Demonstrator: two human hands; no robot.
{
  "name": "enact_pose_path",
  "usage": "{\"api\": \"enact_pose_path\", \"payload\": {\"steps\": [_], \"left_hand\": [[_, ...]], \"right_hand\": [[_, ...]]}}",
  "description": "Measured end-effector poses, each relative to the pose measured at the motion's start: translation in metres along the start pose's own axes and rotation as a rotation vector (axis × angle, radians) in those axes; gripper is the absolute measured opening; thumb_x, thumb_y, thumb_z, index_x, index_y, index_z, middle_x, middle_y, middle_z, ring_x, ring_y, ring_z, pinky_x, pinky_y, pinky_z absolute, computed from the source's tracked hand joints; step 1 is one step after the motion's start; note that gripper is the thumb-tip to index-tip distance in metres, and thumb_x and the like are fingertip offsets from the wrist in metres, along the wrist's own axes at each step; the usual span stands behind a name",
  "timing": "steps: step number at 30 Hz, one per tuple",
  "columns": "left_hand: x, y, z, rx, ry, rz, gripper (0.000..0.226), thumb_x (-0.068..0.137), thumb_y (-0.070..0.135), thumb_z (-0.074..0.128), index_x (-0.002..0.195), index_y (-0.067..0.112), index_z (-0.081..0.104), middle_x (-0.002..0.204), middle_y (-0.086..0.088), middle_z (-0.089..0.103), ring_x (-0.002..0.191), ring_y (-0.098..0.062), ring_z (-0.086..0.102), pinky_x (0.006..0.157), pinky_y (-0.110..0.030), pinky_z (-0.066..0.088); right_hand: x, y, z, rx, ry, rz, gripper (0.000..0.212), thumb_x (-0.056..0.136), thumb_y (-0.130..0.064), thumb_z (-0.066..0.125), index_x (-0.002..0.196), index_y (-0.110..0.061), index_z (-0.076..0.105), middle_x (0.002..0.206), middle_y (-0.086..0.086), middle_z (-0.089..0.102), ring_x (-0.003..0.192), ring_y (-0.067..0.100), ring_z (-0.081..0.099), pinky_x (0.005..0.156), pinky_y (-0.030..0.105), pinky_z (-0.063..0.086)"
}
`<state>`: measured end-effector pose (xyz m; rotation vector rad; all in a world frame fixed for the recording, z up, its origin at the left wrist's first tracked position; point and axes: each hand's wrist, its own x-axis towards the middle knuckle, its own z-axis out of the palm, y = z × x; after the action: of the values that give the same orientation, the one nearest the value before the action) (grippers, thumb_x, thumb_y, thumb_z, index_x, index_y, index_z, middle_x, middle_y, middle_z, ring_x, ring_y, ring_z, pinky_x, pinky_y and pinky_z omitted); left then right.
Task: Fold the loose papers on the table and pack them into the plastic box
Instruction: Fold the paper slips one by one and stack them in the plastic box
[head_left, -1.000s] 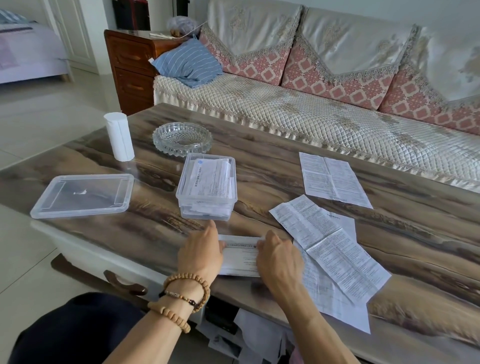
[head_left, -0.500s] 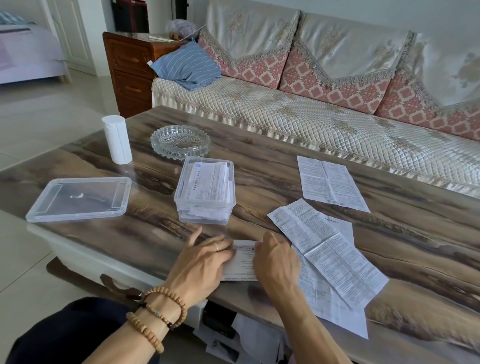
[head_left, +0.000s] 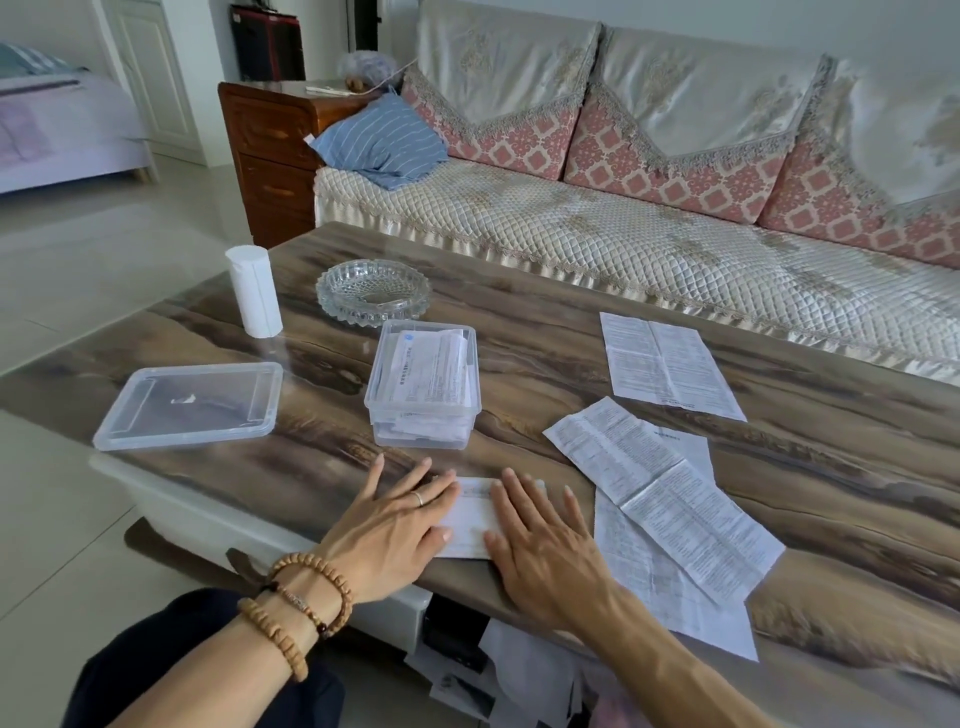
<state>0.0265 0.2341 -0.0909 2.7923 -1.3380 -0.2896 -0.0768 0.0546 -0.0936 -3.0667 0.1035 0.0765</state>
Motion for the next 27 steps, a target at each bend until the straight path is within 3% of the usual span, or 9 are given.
{"api": "enact_pose_path", "payload": {"steps": [6, 9, 12, 17, 18, 20, 23, 25, 27], "left_hand": [[-0.004, -0.003, -0.004, -0.050, -0.021, -0.007, 0.061, 0.102, 0.049, 0.022, 0.156, 0.026, 0.004, 0.161, 0.016, -0.004, 0.147, -0.007, -0.015, 0.117, -0.047, -0.016], [-0.004, -0.002, -0.003, -0.076, -0.016, -0.006, 0.063, 0.101, 0.051, 0.023, 0.156, 0.026, 0.004, 0.161, 0.016, -0.006, 0.147, -0.005, -0.015, 0.117, -0.045, -0.016], [-0.004, -0.004, -0.003, -0.079, -0.021, -0.013, 0.065, 0.101, 0.055, 0.023, 0.156, 0.026, 0.004, 0.160, 0.018, -0.007, 0.147, -0.005, -0.016, 0.118, -0.047, -0.015], [-0.006, -0.004, -0.005, -0.088, -0.053, -0.011, 0.065, 0.101, 0.055, 0.022, 0.156, 0.027, 0.002, 0.161, 0.016, -0.007, 0.147, -0.007, -0.016, 0.119, -0.048, -0.012], [-0.006, -0.004, -0.005, -0.092, -0.051, -0.013, 0.065, 0.101, 0.055, 0.022, 0.156, 0.026, 0.003, 0.161, 0.016, -0.007, 0.147, -0.007, -0.015, 0.119, -0.048, -0.012], [-0.006, -0.003, -0.004, -0.101, -0.047, -0.012, 0.065, 0.101, 0.054, 0.023, 0.156, 0.026, 0.004, 0.162, 0.014, -0.006, 0.148, -0.008, -0.015, 0.119, -0.049, -0.011], [-0.005, -0.003, -0.003, -0.096, -0.023, -0.007, 0.064, 0.101, 0.054, 0.025, 0.156, 0.025, 0.009, 0.162, 0.013, -0.003, 0.149, -0.011, -0.012, 0.120, -0.051, -0.008], [-0.006, -0.001, -0.003, -0.091, -0.021, -0.010, 0.065, 0.101, 0.054, 0.025, 0.156, 0.023, 0.009, 0.163, 0.012, -0.002, 0.149, -0.011, -0.011, 0.120, -0.050, -0.007], [-0.007, -0.001, -0.002, -0.106, -0.009, -0.021, 0.065, 0.101, 0.053, 0.026, 0.156, 0.022, 0.009, 0.163, 0.011, -0.002, 0.149, -0.010, -0.011, 0.121, -0.048, -0.007]], "right_hand": [[-0.009, 0.020, -0.015, -0.134, -0.072, 0.098, 0.093, 0.077, -0.054, -0.028, 0.156, -0.016, 0.004, 0.164, -0.001, 0.000, 0.150, 0.018, -0.010, 0.110, 0.046, -0.025], [-0.001, -0.009, -0.012, -0.060, -0.053, 0.084, 0.092, 0.075, -0.052, -0.017, 0.155, -0.014, 0.008, 0.164, 0.004, 0.001, 0.150, 0.019, -0.009, 0.115, 0.047, -0.019], [0.005, -0.031, 0.003, 0.078, -0.040, 0.141, 0.088, 0.080, -0.055, -0.023, 0.156, -0.018, -0.001, 0.163, 0.002, -0.010, 0.150, 0.019, -0.014, 0.116, 0.045, -0.013], [-0.015, -0.002, 0.000, 0.068, -0.052, 0.243, 0.089, 0.079, -0.061, -0.025, 0.155, -0.020, -0.005, 0.163, -0.001, -0.012, 0.150, 0.017, -0.013, 0.120, 0.044, -0.005], [-0.020, 0.002, -0.003, 0.059, -0.049, 0.260, 0.084, 0.084, -0.059, -0.020, 0.156, -0.019, -0.001, 0.164, 0.000, -0.008, 0.150, 0.017, -0.010, 0.120, 0.043, -0.003], [-0.027, 0.005, -0.009, 0.029, 0.052, 0.271, 0.060, 0.099, -0.043, 0.013, 0.153, -0.016, 0.019, 0.163, 0.005, 0.011, 0.150, 0.022, 0.008, 0.119, 0.040, 0.012], [-0.022, -0.004, -0.024, 0.450, 0.333, 0.453, 0.042, 0.089, -0.018, 0.052, 0.131, -0.017, 0.054, 0.138, 0.004, 0.046, 0.126, 0.024, 0.046, 0.098, 0.036, 0.044], [-0.013, -0.010, -0.037, 0.970, 0.305, 0.707, 0.036, 0.084, -0.019, 0.062, 0.120, -0.019, 0.059, 0.121, 0.001, 0.055, 0.106, 0.025, 0.059, 0.077, 0.037, 0.054], [-0.004, -0.006, -0.042, 1.290, 0.259, 0.860, 0.034, 0.079, -0.020, 0.069, 0.111, -0.022, 0.059, 0.112, 0.008, 0.062, 0.091, 0.031, 0.066, 0.057, 0.035, 0.052]]}}
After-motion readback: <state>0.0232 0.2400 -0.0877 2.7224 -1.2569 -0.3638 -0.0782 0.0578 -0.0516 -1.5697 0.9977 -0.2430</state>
